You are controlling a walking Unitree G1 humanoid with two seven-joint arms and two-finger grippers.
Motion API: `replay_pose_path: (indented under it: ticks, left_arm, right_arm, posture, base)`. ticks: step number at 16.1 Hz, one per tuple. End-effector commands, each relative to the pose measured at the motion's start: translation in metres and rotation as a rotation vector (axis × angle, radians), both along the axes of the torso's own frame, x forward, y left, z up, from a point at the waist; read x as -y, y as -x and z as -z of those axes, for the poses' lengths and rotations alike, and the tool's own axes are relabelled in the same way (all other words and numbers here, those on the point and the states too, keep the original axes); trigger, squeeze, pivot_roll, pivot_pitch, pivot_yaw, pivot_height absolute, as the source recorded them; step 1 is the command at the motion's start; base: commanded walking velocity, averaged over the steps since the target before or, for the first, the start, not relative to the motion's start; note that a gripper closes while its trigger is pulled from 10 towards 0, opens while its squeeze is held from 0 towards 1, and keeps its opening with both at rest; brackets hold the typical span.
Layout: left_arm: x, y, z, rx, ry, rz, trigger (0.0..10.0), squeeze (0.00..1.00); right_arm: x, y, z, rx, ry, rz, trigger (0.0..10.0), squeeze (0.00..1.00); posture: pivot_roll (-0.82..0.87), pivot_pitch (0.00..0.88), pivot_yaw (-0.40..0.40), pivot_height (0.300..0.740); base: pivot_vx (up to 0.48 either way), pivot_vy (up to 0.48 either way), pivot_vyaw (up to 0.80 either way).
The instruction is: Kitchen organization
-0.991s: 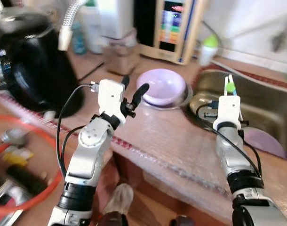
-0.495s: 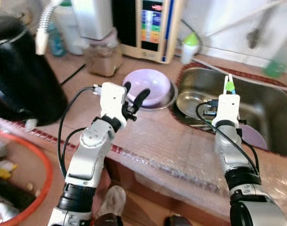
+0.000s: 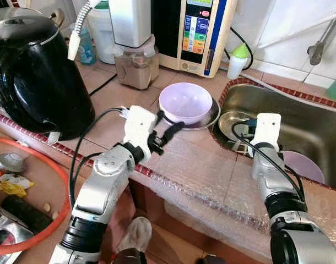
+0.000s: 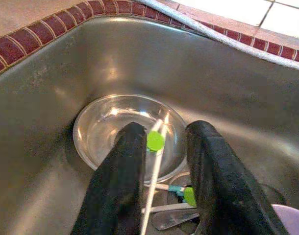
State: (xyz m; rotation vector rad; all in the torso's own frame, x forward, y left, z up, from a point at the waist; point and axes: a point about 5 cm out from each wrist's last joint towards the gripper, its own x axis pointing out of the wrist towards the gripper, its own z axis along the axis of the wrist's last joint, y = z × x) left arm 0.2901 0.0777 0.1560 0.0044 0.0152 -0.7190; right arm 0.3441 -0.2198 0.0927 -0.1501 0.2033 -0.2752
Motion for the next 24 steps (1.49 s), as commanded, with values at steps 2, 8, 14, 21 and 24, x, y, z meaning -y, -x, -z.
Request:
replay_pose_path:
  ticks: [2,8,14,21,24]
  left_arm:
    - [0.008,0.002,-0.010,0.023,-0.012,0.099,10.0,0.00]
    - [-0.009,-0.024,-0.014,0.038,-0.022,-0.087,10.0,0.00]
    - [-0.022,-0.064,-0.037,0.044,0.045,-0.254,10.0,0.00]
    - [-0.036,-0.104,-0.029,-0.120,0.019,-0.384,10.0,0.00]
    - [-0.029,-0.104,-0.012,-0.229,0.007,-0.347,9.9,0.00]
  right_arm:
    - [0.008,0.004,0.003,-0.015,0.023,0.050,10.0,1.00]
    - [0.003,0.010,-0.024,0.175,0.072,0.059,10.0,1.00]
    - [-0.057,0.055,-0.059,0.451,0.017,-0.293,10.0,1.00]
    - [-0.072,0.083,-0.068,0.448,0.012,-0.370,10.0,0.00]
    - [-0.070,0.085,-0.064,0.414,0.025,-0.371,10.0,0.00]
  posture:
    - [-0.01,0.000,0.048,0.740]
    - [-0.02,0.000,0.056,0.740]
    - [-0.09,0.097,0.088,0.740]
    - [-0.14,0.117,0.127,0.740]
    - [-0.12,0.116,0.112,0.740]
  base:
    - [0.000,0.000,0.00]
    - [0.000,0.000,0.00]
    - [0.000,0.000,0.00]
    - [0.000,0.000,0.00]
    - [0.000,0.000,0.00]
